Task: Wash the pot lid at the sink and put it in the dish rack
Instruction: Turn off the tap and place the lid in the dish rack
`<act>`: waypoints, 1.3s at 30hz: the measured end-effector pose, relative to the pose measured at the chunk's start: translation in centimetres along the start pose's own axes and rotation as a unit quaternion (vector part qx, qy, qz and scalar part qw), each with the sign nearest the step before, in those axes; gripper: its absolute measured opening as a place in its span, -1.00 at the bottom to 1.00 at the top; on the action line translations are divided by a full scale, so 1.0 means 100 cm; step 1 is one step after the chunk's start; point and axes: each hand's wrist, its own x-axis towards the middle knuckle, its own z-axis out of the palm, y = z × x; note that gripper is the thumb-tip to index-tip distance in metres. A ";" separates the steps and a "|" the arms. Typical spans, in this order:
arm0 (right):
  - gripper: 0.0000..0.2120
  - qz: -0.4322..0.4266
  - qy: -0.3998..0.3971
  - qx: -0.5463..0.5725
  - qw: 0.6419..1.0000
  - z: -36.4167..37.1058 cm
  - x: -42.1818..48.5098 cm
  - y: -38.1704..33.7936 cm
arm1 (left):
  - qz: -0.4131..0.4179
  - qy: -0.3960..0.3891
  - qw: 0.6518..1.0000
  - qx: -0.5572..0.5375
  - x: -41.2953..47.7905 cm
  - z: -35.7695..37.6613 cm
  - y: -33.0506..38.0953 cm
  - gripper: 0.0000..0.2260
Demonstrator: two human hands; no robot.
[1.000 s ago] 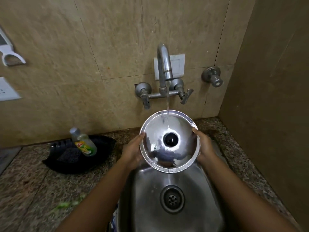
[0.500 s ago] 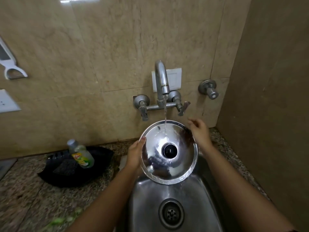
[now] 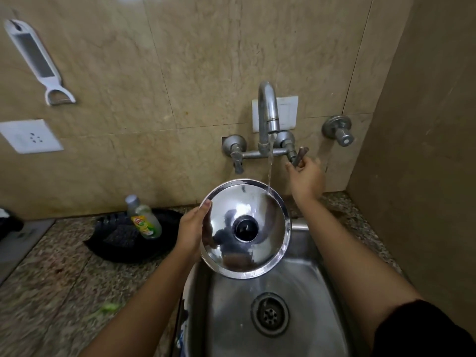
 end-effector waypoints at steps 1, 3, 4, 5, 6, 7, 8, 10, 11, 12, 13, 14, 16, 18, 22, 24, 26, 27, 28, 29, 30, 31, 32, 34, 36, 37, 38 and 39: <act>-0.76 -0.006 0.006 -0.009 1.000 0.001 -0.001 0.000 | -0.002 0.000 1.000 -0.002 -0.001 -0.001 0.001 -0.77; -0.76 -0.042 0.009 -0.033 0.999 0.003 -0.001 0.002 | 0.002 0.004 1.000 -0.012 -0.003 -0.001 0.002 -0.79; -0.74 -0.058 0.008 -0.040 0.997 0.004 -0.001 0.004 | 0.004 0.006 1.000 -0.013 -0.004 -0.002 0.003 -0.79; -0.72 -0.072 0.008 -0.044 0.996 0.003 0.000 0.006 | 0.008 0.009 1.000 -0.010 -0.006 -0.001 0.005 -0.79; -0.67 -0.082 0.001 -0.048 0.995 0.002 0.002 0.008 | 0.009 0.012 1.000 -0.007 -0.009 0.000 0.006 -0.78; -0.62 -0.086 -0.014 -0.048 0.995 0.000 0.002 0.010 | 0.010 0.016 1.000 -0.006 -0.010 0.001 0.006 -0.78; -0.56 -0.080 -0.045 -0.042 0.995 -0.001 0.001 0.014 | 0.011 0.021 1.000 -0.008 -0.012 0.002 0.006 -0.77; -0.47 -0.046 -0.149 0.005 0.988 -0.010 -0.009 0.021 | 0.012 0.034 0.999 -0.019 -0.016 0.004 0.007 -0.79; -0.43 -0.013 -0.210 0.052 0.976 -0.015 -0.017 0.026 | 0.014 0.035 0.999 -0.030 -0.019 0.005 0.007 -0.79; -0.42 0.030 -0.266 0.107 0.958 -0.023 -0.029 0.029 | 0.020 0.036 0.998 -0.043 -0.021 0.006 0.007 -0.80; -0.44 0.074 -0.319 0.159 0.931 -0.031 -0.042 0.033 | 0.025 0.037 0.997 -0.056 -0.022 0.006 0.007 -0.80; -0.50 0.106 -0.369 0.204 0.900 -0.039 -0.056 0.037 | 0.029 0.040 0.996 -0.072 -0.025 0.007 0.006 -0.81; -0.72 0.119 -0.426 0.276 0.853 -0.049 -0.079 0.048 | 0.038 0.053 0.993 -0.096 -0.029 0.009 0.004 -0.83; -0.82 0.099 -0.411 0.336 0.842 -0.055 -0.091 0.054 | 0.050 0.056 0.992 -0.101 -0.032 0.012 0.000 -0.83; -0.71 0.064 -0.350 0.383 0.852 -0.071 -0.098 0.045 | 0.055 0.035 0.996 -0.062 -0.037 0.009 -0.018 -0.77; -0.72 0.021 -0.339 0.368 0.866 -0.082 -0.101 0.037 | 0.052 0.011 0.998 0.021 -0.042 0.006 -0.025 -0.76; -0.72 -0.020 -0.332 0.337 0.881 -0.089 -0.105 0.034 | 0.057 -0.003 0.994 0.098 -0.046 0.003 -0.033 -0.79; -0.71 -0.033 -0.328 0.322 0.888 -0.091 -0.107 0.031 | 0.060 -0.004 0.990 0.128 -0.048 0.001 -0.036 -0.80; -0.69 -0.044 -0.324 0.314 0.891 -0.093 -0.109 0.030 | 0.059 -0.007 0.988 0.145 -0.051 0.000 -0.038 -0.81; -0.67 -0.053 -0.319 0.307 0.895 -0.095 -0.110 0.028 | 0.056 -0.008 0.987 0.153 -0.054 0.000 -0.038 -0.82; -0.66 -0.060 -0.311 0.307 0.898 -0.096 -0.111 0.028 | 0.052 -0.006 0.987 0.150 -0.055 0.001 -0.037 -0.83; -0.65 -0.064 -0.305 0.307 0.899 -0.099 -0.112 0.026 | 0.047 -0.001 0.988 0.144 -0.057 0.002 -0.036 -0.84; -0.66 -0.066 -0.299 0.310 0.900 -0.100 -0.112 0.025 | 0.045 0.005 0.989 0.137 -0.059 0.003 -0.034 -0.85; -0.72 -0.060 -0.285 0.334 0.897 -0.102 -0.112 0.020 | 0.045 0.015 0.991 0.124 -0.061 0.004 -0.029 -0.86; -0.80 -0.031 -0.266 0.372 0.889 -0.103 -0.111 0.014 | 0.043 0.025 0.994 0.100 -0.063 0.003 -0.020 -0.84; -0.82 -0.012 -0.256 0.394 0.883 -0.101 -0.112 0.009 | 0.040 0.031 0.995 0.080 -0.062 0.000 -0.014 -0.83; -0.83 0.007 -0.247 0.418 0.874 -0.097 -0.113 0.003 | 0.035 0.038 0.997 0.054 -0.061 -0.005 -0.008 -0.82; -0.82 0.029 -0.239 0.444 0.863 -0.091 -0.115 -0.006 | 0.029 0.048 0.998 0.032 -0.059 -0.012 0.000 -0.80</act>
